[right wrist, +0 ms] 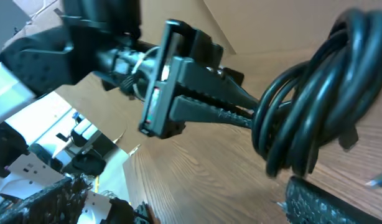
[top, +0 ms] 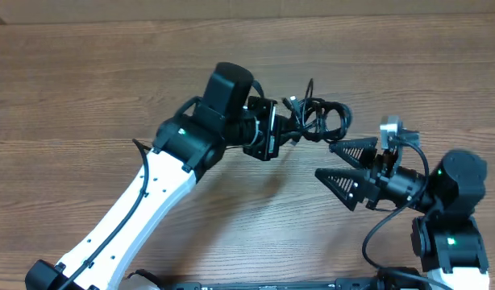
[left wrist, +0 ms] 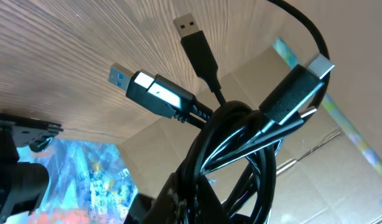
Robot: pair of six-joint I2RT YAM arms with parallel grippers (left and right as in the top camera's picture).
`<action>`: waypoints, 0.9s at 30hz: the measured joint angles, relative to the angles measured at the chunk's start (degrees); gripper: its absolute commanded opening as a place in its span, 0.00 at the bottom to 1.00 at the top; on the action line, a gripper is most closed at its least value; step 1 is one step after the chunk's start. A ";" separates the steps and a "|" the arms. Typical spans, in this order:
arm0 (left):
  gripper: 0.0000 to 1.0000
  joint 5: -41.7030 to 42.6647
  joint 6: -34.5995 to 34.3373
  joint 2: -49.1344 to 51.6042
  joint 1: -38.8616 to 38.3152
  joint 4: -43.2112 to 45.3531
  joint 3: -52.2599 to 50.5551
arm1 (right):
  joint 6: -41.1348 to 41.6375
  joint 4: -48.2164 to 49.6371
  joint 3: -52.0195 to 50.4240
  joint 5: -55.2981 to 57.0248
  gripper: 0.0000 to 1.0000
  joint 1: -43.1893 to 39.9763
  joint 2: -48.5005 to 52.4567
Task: Untangle cables
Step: 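Bring the right gripper toward the held bundle and grasp a loop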
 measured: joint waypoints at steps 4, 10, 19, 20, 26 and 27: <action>0.04 -1.84 -0.59 0.00 -1.64 0.92 0.00 | -0.63 0.02 0.00 -0.15 1.00 0.00 1.20; 0.04 -2.67 -1.40 0.00 -2.36 1.07 0.00 | -1.38 0.04 0.00 2.01 0.77 0.00 1.36; 0.04 -2.89 -1.90 0.00 -4.17 1.40 0.00 | -1.51 -0.02 0.00 4.24 0.60 0.00 2.34; 0.04 -2.89 -1.99 0.00 -4.22 1.42 0.00 | -1.51 -0.02 0.00 4.28 0.59 0.00 2.64; 0.04 -2.38 -3.06 0.00 -4.22 2.64 0.00 | -2.16 0.02 0.00 4.74 0.48 0.00 5.22; 0.04 -2.21 -3.19 0.00 -4.24 2.64 0.00 | -2.16 0.00 0.00 4.76 0.47 0.00 5.49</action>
